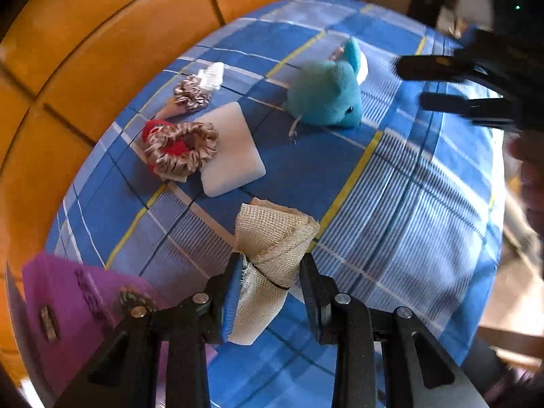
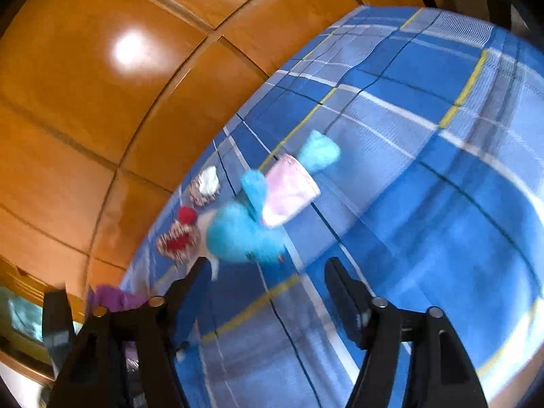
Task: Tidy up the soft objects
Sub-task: 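Grasp the beige rolled cloth with the left tool while the right tool grasps the blue plush toy, then carry the beige cloth into the gold tray and open the left tool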
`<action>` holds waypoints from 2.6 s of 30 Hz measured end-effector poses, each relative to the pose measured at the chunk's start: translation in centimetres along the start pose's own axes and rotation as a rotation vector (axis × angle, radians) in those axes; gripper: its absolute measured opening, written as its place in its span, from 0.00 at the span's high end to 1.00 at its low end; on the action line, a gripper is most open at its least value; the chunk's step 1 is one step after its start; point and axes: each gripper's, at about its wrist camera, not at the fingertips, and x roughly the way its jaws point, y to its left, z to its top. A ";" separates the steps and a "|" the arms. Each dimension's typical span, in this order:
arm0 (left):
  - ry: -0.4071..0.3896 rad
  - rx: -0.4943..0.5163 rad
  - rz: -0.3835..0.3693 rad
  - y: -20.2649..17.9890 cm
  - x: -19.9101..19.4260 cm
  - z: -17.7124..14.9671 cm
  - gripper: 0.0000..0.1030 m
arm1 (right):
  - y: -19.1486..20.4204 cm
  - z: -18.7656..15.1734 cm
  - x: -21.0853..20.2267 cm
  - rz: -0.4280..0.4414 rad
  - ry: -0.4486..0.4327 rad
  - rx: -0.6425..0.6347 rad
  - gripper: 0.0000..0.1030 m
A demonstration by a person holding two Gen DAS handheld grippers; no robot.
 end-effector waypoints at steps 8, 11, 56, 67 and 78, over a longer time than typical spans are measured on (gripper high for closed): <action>-0.059 -0.098 -0.048 -0.3 -2.2 -2.0 0.67 | -0.7 3.2 6.1 -0.019 0.039 0.145 0.30; -0.077 -0.124 -0.067 -0.5 -2.3 -1.8 0.67 | 0.0 3.7 7.2 -0.026 0.039 0.110 0.36; -0.365 -0.907 0.156 26.2 -16.6 -15.1 0.67 | 5.8 2.0 10.6 -0.156 0.207 -0.325 0.55; -0.318 -1.196 0.192 25.2 -16.2 -36.0 0.67 | 8.7 0.4 10.9 -0.280 0.175 -0.429 0.59; -0.248 -1.295 0.137 23.8 -12.4 -41.7 0.58 | 11.0 -1.1 11.2 -0.386 0.145 -0.489 0.61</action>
